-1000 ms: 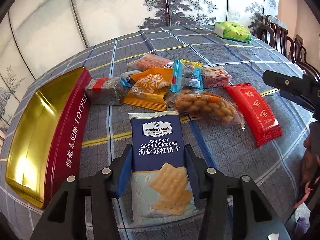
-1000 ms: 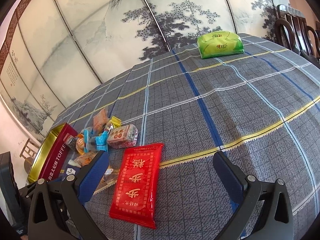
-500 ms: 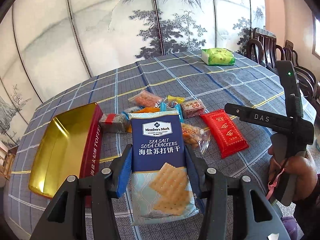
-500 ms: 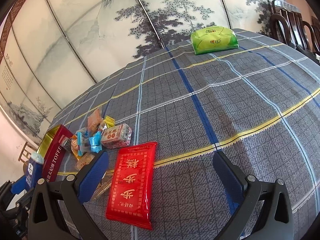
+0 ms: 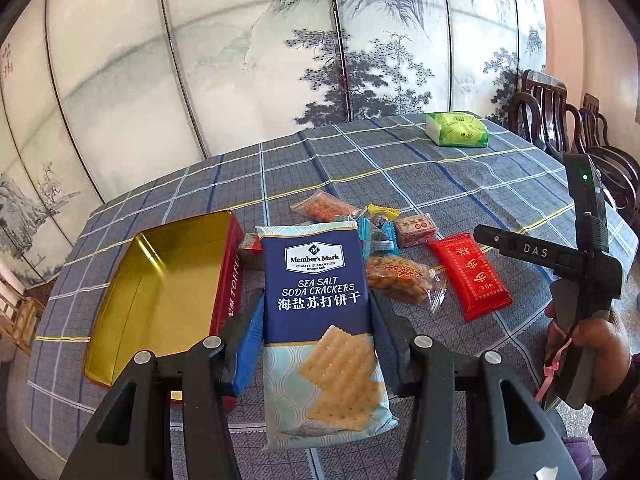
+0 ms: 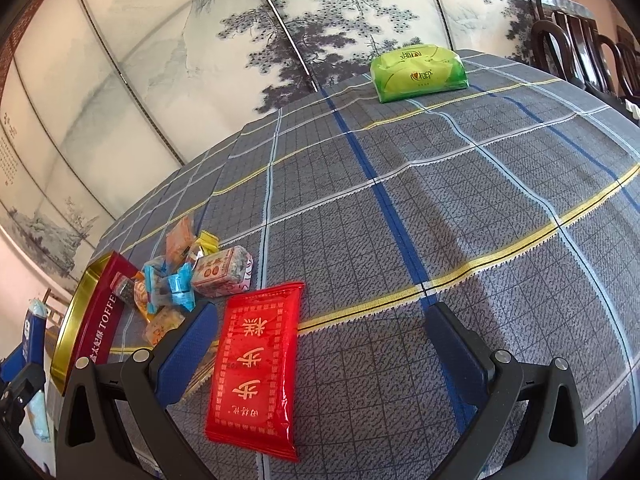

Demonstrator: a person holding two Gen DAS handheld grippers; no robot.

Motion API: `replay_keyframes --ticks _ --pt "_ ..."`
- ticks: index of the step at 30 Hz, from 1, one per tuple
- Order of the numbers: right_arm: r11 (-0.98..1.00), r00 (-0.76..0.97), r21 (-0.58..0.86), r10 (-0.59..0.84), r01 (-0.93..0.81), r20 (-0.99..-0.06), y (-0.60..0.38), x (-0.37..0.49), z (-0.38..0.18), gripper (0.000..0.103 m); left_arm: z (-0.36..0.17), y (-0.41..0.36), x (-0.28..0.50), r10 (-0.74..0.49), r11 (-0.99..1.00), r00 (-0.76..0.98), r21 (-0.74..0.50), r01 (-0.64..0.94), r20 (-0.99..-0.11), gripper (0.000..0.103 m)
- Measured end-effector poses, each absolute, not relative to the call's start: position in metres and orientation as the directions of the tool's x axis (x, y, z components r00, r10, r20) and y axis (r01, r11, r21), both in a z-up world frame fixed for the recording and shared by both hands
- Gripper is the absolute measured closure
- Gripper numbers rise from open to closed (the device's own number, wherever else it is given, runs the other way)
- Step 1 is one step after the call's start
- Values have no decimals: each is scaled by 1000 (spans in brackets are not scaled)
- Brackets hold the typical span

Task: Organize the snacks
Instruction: 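Carry the crackers pack into the gold tin and open the left gripper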

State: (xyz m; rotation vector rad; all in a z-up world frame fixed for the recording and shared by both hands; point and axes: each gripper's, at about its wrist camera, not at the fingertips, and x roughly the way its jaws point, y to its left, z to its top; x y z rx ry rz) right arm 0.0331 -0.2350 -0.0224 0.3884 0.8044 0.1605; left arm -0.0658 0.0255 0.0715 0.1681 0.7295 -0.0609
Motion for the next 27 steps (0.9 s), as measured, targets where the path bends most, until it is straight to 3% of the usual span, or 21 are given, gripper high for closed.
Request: replay_keyframes --ticks 18,27 --pt "918 685 396 285 6 -671 -235 33 -23 0 89 87 -39 99 985 762 172 16 -640 57" --pt "919 684 394 284 6 -672 -234 33 -23 0 72 160 34 199 977 673 199 -77 -713 57"
